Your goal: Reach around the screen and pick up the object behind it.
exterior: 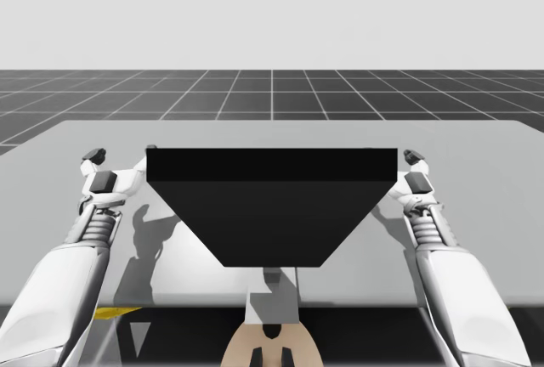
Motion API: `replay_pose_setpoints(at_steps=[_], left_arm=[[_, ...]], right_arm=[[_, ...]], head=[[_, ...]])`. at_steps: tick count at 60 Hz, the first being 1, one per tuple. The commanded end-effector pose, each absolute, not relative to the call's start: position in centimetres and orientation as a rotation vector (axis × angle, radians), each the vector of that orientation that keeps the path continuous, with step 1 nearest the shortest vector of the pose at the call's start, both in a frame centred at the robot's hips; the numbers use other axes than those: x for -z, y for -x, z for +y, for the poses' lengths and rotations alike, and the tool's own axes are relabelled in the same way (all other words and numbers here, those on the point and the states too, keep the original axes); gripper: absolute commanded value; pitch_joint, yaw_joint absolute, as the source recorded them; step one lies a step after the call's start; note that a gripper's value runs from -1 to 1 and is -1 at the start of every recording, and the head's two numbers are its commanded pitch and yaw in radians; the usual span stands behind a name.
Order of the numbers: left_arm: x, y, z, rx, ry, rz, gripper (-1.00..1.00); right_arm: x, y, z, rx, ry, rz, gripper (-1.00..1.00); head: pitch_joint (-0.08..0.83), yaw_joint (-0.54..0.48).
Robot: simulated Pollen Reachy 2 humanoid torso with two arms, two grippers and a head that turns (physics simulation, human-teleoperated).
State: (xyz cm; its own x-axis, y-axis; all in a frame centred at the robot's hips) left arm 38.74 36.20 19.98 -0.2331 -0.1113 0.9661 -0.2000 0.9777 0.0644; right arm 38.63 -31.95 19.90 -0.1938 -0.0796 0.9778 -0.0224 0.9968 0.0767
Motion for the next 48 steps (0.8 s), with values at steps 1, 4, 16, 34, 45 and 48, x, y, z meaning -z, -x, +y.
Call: replay_pose_setpoints(at_steps=[1,4,16,34,45,48], left_arm=[[-20.0,-38.8,36.2,-0.083,-0.23,-1.809,-1.0],[-20.0,-38.8,36.2,-0.084,-0.23,-1.807,-1.0],[-19.9,-38.8,36.3,-0.058,-0.175,-1.752,-1.0],[-19.6,-37.1,32.8,0.319,0.128,-1.685,-1.0],[-20.4,-34.3,30.1,0.58,0.303,-1.654,-1.0],[-20.9,-33.5,29.7,0.623,0.348,-1.652,-1.0]], right_arm=[[-19.9,-38.3,-31.6,0.039,-0.079,-1.757,-1.0],[-20.0,-38.2,-31.5,0.026,-0.11,-1.759,-1.0],[-20.1,-38.0,-31.4,-0.075,-0.071,-1.765,-1.0],[-20.9,-35.4,-29.6,-0.396,-0.46,-1.764,-1.0],[-20.9,-33.8,-28.5,-0.559,-0.61,-1.753,-1.0],[-21.1,-33.1,-28.4,-0.603,-0.664,-1.748,-1.0]], head=[[0.043,0.0],[0.044,0.0],[0.045,0.0],[0.058,-0.01],[0.064,-0.03],[0.064,-0.03]])
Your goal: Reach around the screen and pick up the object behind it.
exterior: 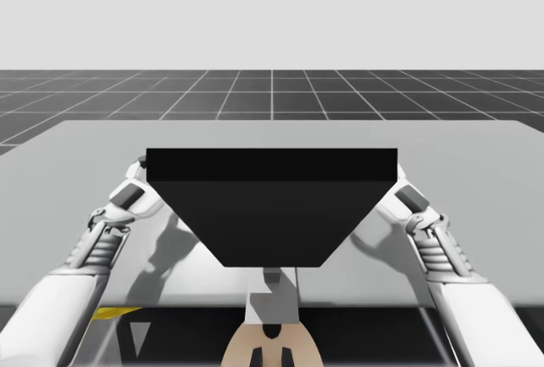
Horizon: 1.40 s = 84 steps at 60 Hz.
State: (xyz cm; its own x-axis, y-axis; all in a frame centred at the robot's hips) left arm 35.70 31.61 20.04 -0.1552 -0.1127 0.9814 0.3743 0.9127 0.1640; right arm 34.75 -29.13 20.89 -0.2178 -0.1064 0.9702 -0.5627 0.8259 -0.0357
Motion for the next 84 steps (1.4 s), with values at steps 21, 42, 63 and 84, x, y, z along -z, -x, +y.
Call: replay_pose_setpoints(at_steps=[21,42,63,84], left_arm=[[-21.6,-29.7,28.7,0.828,0.56,-1.538,-1.0],[-20.7,-27.2,28.4,0.965,0.643,-1.441,-1.0],[-20.1,-27.4,28.1,0.974,0.651,-1.433,-1.0],[-19.6,-27.6,27.9,0.982,0.644,-1.431,-1.0]], right_arm=[[-20.9,-29.9,-29.7,-0.869,-0.885,-1.635,-1.0],[-19.7,-29.9,-30.3,-0.884,-0.893,-1.564,-1.0],[-16.6,-32.0,-29.6,-0.796,-0.844,-1.537,-1.0],[-13.5,-34.8,-28.2,-0.783,-0.874,-1.485,-1.0]], head=[[0.081,-0.03],[0.096,-0.04],[0.125,-0.06],[0.144,-0.07]])
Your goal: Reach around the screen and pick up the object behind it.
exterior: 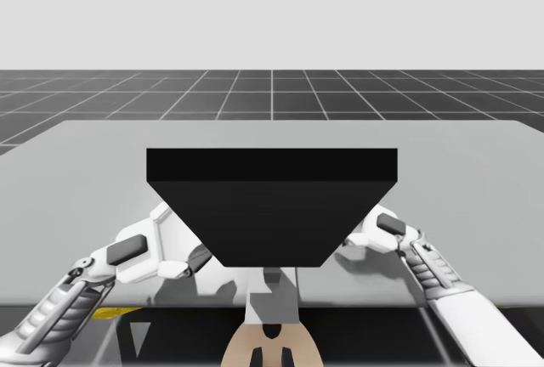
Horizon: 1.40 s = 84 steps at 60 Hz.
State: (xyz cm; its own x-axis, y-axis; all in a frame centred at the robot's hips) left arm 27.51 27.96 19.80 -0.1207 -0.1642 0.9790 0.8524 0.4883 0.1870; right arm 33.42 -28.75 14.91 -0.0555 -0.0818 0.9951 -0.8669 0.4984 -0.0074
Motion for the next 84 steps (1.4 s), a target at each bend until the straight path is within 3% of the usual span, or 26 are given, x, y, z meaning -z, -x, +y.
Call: replay_pose_setpoints(at_steps=[1,16,27,47,48,49,50,51,66,84], left_arm=[[-19.6,-27.6,27.9,0.982,0.645,-1.43,-1.0],[-19.5,-27.7,27.8,0.986,0.645,-1.429,-1.0],[-19.4,-27.7,27.8,0.989,0.644,-1.431,-1.0],[-19.4,-27.7,27.9,0.993,0.642,-1.439,-1.0],[-19.4,-27.7,27.9,0.994,0.642,-1.439,-1.0],[-19.4,-27.6,28.0,0.994,0.643,-1.439,-1.0],[-19.4,-27.6,28.0,0.994,0.642,-1.439,-1.0],[-19.4,-27.6,28.0,0.995,0.641,-1.44,-1.0],[-19.3,-27.6,27.9,0.997,0.637,-1.442,-1.0],[-19.5,-27.6,28.2,0.987,0.629,-1.452,-1.0]], right_arm=[[-13.4,-34.9,-28.1,-0.788,-0.87,-1.497,-1.0],[-11.8,-37.5,-27.1,-0.76,-0.856,-1.513,-1.0],[-11.1,-38.7,-25.2,-0.763,-0.756,-1.525,-1.0],[-10.4,-38.7,-22.8,-0.831,-0.755,-1.464,-1.0],[-10.3,-38.7,-22.8,-0.829,-0.752,-1.473,-0.85],[-10.2,-38.6,-22.8,-0.819,-0.734,-1.503,-0.3],[-10.1,-38.6,-22.8,-0.809,-0.742,-1.509,0.05],[-10.1,-38.6,-22.8,-0.807,-0.742,-1.511,0.95],[-10.1,-38.1,-23.4,-0.834,-0.711,-1.482,1.0],[-12.9,-36.5,-28.0,-0.827,-0.565,-1.574,1.0]], head=[[0.145,-0.07],[0.152,-0.07],[0.155,-0.08],[0.163,-0.08],[0.164,-0.08],[0.164,-0.08],[0.164,-0.08],[0.164,-0.08],[0.166,-0.08],[0.159,-0.07]])
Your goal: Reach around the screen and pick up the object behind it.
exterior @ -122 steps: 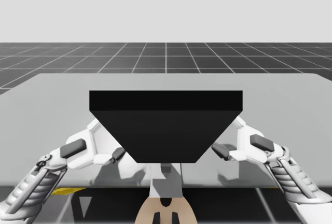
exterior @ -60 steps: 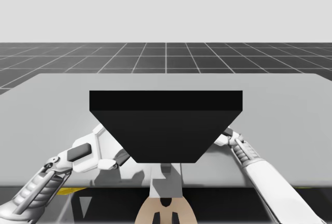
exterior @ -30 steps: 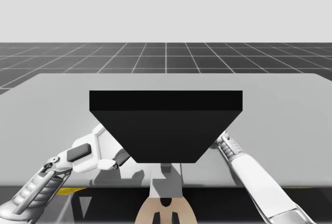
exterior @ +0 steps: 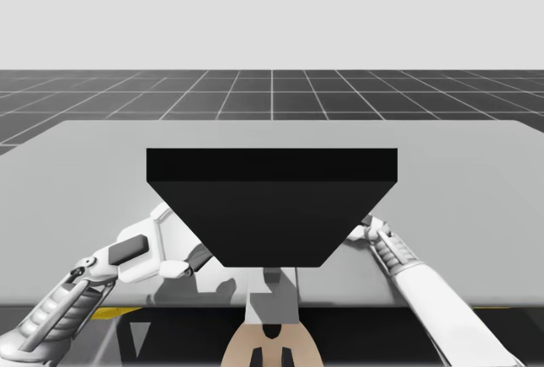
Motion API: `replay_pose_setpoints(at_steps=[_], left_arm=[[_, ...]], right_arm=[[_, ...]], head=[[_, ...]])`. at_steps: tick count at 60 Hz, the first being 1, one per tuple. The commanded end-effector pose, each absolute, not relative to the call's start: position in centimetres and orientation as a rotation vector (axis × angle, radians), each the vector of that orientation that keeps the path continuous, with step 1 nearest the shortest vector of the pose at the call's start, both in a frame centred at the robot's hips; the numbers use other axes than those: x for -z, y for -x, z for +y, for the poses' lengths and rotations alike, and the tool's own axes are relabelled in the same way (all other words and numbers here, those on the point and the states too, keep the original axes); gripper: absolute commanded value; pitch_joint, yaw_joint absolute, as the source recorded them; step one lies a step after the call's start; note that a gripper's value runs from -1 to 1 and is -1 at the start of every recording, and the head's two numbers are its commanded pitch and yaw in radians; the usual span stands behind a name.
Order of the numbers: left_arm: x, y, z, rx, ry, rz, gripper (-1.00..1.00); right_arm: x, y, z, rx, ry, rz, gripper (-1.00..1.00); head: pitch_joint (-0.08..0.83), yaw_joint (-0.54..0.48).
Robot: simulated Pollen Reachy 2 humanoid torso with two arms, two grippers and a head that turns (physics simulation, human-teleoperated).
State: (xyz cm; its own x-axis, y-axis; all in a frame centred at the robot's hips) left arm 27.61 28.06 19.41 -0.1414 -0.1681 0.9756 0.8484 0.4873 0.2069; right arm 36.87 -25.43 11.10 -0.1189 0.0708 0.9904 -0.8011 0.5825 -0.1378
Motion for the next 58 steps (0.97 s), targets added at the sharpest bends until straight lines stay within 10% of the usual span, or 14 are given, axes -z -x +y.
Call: replay_pose_setpoints(at_steps=[1,28,58], left_arm=[[-19.5,-27.6,28.2,0.986,0.63,-1.452,-1.0],[-19.8,-27.9,28.8,0.966,0.61,-1.486,-1.0],[-19.9,-27.9,29.0,0.963,0.606,-1.492,-1.0]], right_arm=[[-13.0,-36.4,-28.4,-0.828,-0.551,-1.577,1.0],[-17.5,-36.2,-34.1,-0.611,-0.296,-1.768,1.0],[-33.3,-34.6,-36.5,-0.292,-0.061,-2.145,1.0]], head=[[0.158,-0.07],[0.157,-0.07],[0.155,-0.06]])
